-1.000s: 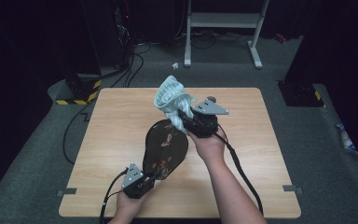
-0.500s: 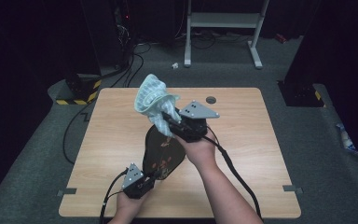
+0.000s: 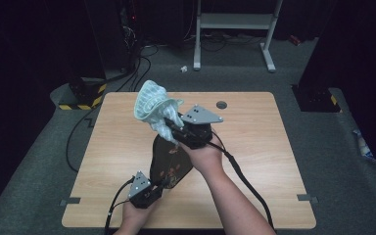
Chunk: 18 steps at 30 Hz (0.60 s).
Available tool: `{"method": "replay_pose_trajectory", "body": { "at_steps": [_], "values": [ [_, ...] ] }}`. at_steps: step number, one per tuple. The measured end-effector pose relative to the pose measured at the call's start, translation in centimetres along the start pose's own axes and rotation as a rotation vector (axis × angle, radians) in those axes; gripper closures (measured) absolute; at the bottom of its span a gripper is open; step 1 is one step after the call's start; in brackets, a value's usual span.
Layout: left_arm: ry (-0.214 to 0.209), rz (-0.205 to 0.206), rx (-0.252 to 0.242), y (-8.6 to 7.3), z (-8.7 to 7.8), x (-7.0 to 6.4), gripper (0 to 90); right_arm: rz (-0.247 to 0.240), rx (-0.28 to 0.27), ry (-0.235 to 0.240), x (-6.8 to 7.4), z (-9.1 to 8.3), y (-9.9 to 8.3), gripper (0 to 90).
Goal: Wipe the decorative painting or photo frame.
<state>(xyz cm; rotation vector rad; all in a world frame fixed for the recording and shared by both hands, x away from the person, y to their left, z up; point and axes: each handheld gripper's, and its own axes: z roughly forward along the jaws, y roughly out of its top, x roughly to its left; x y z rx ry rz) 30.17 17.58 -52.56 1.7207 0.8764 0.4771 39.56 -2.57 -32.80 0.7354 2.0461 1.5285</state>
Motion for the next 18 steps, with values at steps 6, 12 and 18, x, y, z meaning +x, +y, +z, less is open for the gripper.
{"method": "replay_pose_trajectory", "body": {
  "at_steps": [6, 12, 18],
  "values": [
    [-0.002, -0.006, 0.000, 0.0, 0.0, 0.0, 79.4, 0.043, 0.041, -0.055, -2.2, 0.3, -1.3, 66.7],
    [-0.002, 0.000, -0.001, 0.0, 0.0, -0.1, 79.4, 0.101, 0.069, -0.116, -4.8, 0.4, -3.3, 66.8],
    [-0.001, 0.003, -0.001, 0.0, 0.0, 0.0, 79.4, 0.122, 0.079, -0.136, -5.7, 0.3, -3.9, 66.8]
  ]
}}
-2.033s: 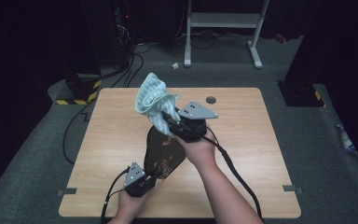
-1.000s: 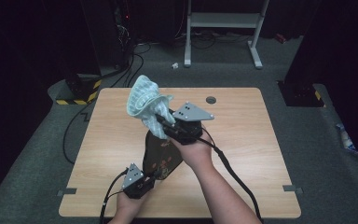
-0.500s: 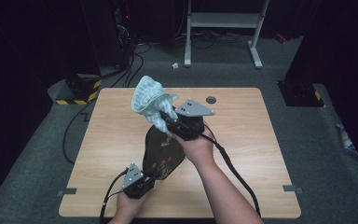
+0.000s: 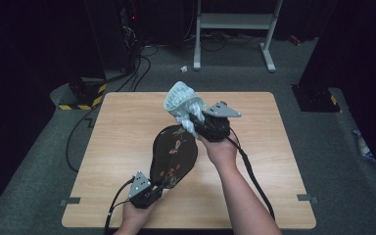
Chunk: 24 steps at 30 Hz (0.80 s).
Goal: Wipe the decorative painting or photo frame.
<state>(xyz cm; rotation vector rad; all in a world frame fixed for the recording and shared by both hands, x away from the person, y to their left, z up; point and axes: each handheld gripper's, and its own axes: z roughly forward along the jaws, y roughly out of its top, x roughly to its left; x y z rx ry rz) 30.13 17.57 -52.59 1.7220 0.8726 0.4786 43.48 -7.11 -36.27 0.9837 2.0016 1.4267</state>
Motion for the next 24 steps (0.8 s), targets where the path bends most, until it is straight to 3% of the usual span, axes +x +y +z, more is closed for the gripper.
{"method": "replay_pose_trajectory", "body": {
  "at_steps": [5, 8, 9, 12, 17, 19, 23, 24],
  "values": [
    [-0.002, -0.003, -0.001, 0.0, 0.0, 0.0, 79.5, -0.021, -0.019, 0.024, 0.9, -0.6, 0.5, 67.0],
    [-0.005, -0.006, -0.001, 0.0, 0.0, 0.0, 79.5, -0.079, -0.052, 0.073, 3.4, -1.6, 1.5, 67.1],
    [-0.003, -0.002, -0.001, 0.0, 0.0, 0.0, 79.5, -0.079, -0.052, 0.073, 3.4, -1.6, 1.5, 67.1],
    [0.001, 0.002, 0.001, 0.0, 0.0, 0.0, 79.3, -0.115, -0.079, 0.123, 5.7, -2.6, 2.4, 67.0],
    [0.003, 0.007, -0.001, 0.0, 0.1, 0.0, 79.1, -0.167, -0.079, 0.157, 7.1, -2.9, 3.2, 66.9],
    [0.002, 0.007, 0.000, 0.0, 0.1, 0.0, 79.1, -0.182, -0.079, 0.151, 7.4, -2.8, 3.2, 66.9],
    [0.006, 0.007, -0.002, 0.0, 0.1, 0.0, 79.1, -0.168, -0.080, 0.146, 6.5, -2.3, 3.0, 66.9],
    [0.006, 0.007, -0.002, 0.0, 0.1, 0.0, 79.1, -0.153, -0.073, 0.132, 5.8, -2.0, 2.8, 67.0]
  ]
}}
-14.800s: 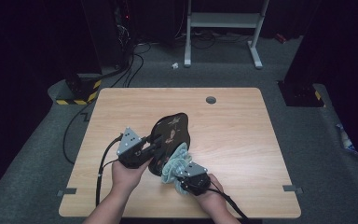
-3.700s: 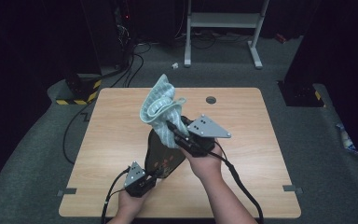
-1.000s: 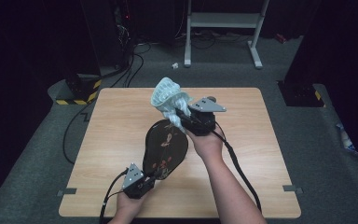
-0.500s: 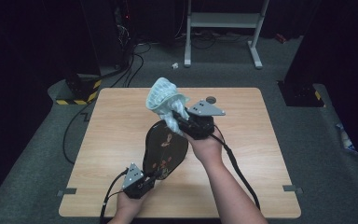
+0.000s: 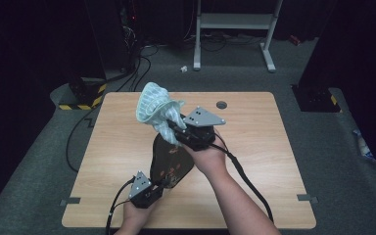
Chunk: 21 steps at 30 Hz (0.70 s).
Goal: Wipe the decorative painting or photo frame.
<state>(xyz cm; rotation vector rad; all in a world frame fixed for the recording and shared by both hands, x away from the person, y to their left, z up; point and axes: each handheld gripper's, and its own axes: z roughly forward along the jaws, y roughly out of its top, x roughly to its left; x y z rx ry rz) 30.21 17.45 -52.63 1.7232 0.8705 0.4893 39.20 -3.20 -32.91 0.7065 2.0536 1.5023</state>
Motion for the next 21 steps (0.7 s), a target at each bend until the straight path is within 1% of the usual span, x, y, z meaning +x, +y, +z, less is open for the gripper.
{"method": "replay_pose_trajectory", "body": {
  "at_steps": [1, 2, 4, 7, 10, 11, 12, 13, 16, 19, 21],
  "values": [
    [0.000, -0.001, -0.001, 0.0, 0.0, 0.0, 79.1, 0.012, 0.004, -0.007, -0.4, 0.1, -0.3, 67.0],
    [-0.001, -0.002, 0.000, 0.0, 0.0, 0.0, 79.1, 0.012, 0.004, -0.007, -0.4, 0.1, -0.3, 67.0],
    [0.003, 0.001, 0.000, 0.0, -0.1, 0.0, 79.0, 0.025, 0.021, -0.035, -1.3, 0.4, -0.8, 67.0],
    [0.003, -0.005, -0.002, -0.1, -0.1, -0.1, 79.0, 0.057, 0.047, -0.072, -2.9, 0.7, -2.1, 67.1],
    [0.003, -0.001, 0.000, -0.1, -0.1, -0.1, 78.9, 0.114, 0.056, -0.101, -4.5, 0.9, -3.3, 67.2],
    [0.002, 0.000, 0.001, -0.1, -0.2, -0.1, 78.9, 0.138, 0.067, -0.120, -5.3, 1.0, -3.9, 67.3],
    [0.002, -0.003, -0.001, -0.1, -0.2, -0.1, 78.9, 0.138, 0.067, -0.120, -5.3, 1.0, -3.9, 67.3],
    [0.001, -0.005, -0.001, -0.1, -0.2, -0.1, 78.9, 0.144, 0.074, -0.131, -5.6, 1.0, -4.2, 67.4],
    [-0.002, -0.009, -0.001, -0.1, -0.2, -0.1, 79.0, 0.170, 0.106, -0.158, -6.3, 1.3, -5.3, 67.6],
    [-0.005, -0.009, -0.001, -0.1, -0.2, 0.0, 79.1, 0.176, 0.103, -0.164, -6.2, 1.2, -5.5, 67.8],
    [-0.007, -0.016, 0.002, -0.1, -0.2, 0.0, 79.2, 0.162, 0.097, -0.165, -5.8, 0.9, -5.1, 67.8]
  ]
}}
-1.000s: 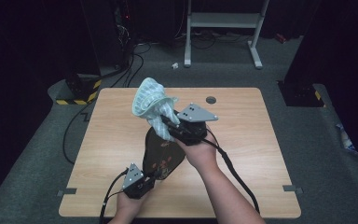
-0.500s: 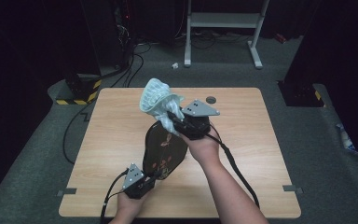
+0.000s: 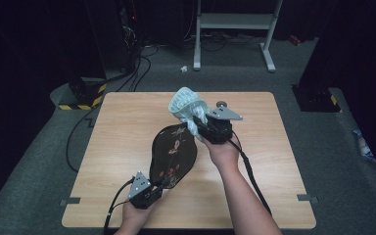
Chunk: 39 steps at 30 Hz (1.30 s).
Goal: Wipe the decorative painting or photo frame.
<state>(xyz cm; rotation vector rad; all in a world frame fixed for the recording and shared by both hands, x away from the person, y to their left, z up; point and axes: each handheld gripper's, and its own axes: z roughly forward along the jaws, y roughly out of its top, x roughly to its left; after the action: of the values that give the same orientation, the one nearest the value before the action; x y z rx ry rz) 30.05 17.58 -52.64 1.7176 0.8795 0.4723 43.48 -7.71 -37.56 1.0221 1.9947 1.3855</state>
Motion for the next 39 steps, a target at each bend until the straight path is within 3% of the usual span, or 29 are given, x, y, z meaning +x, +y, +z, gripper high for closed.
{"method": "replay_pose_trajectory", "body": {
  "at_steps": [5, 7, 8, 11, 15, 18, 25, 29, 30, 34, 39],
  "values": [
    [0.006, 0.013, -0.003, 0.0, 0.1, -0.1, 79.2, -0.045, -0.056, 0.076, 2.5, -1.7, 1.7, 67.7],
    [0.009, 0.018, 0.000, 0.0, 0.1, 0.0, 79.2, -0.097, -0.090, 0.128, 4.9, -2.6, 2.6, 67.6],
    [0.009, 0.018, 0.000, 0.0, 0.1, 0.0, 79.2, -0.097, -0.090, 0.128, 4.9, -2.6, 2.6, 67.6],
    [0.009, 0.017, 0.000, 0.0, 0.1, -0.1, 79.2, -0.149, -0.125, 0.188, 7.3, -3.6, 3.6, 67.5],
    [0.011, 0.020, -0.002, 0.0, 0.1, 0.0, 79.2, -0.165, -0.135, 0.228, 8.6, -3.8, 3.8, 67.5],
    [0.011, 0.019, -0.001, 0.0, 0.1, 0.0, 79.2, -0.176, -0.136, 0.218, 8.7, -3.7, 3.7, 67.4],
    [0.008, 0.017, -0.002, 0.0, 0.1, 0.0, 79.3, -0.115, -0.108, 0.178, 6.0, -3.0, 3.3, 67.4],
    [0.006, 0.011, -0.002, 0.0, 0.1, -0.1, 79.3, -0.038, -0.059, 0.131, 3.0, -2.1, 1.8, 67.4],
    [0.005, 0.007, -0.003, 0.0, 0.1, -0.1, 79.3, -0.038, -0.059, 0.131, 3.0, -2.1, 1.8, 67.4],
    [0.004, 0.006, -0.003, 0.0, 0.1, 0.0, 79.3, 0.038, -0.037, 0.103, 1.0, -1.5, 0.5, 67.5],
    [0.005, 0.008, -0.002, 0.0, 0.1, 0.0, 79.2, 0.084, -0.005, 0.061, -0.6, -0.8, -0.9, 67.5]
  ]
}}
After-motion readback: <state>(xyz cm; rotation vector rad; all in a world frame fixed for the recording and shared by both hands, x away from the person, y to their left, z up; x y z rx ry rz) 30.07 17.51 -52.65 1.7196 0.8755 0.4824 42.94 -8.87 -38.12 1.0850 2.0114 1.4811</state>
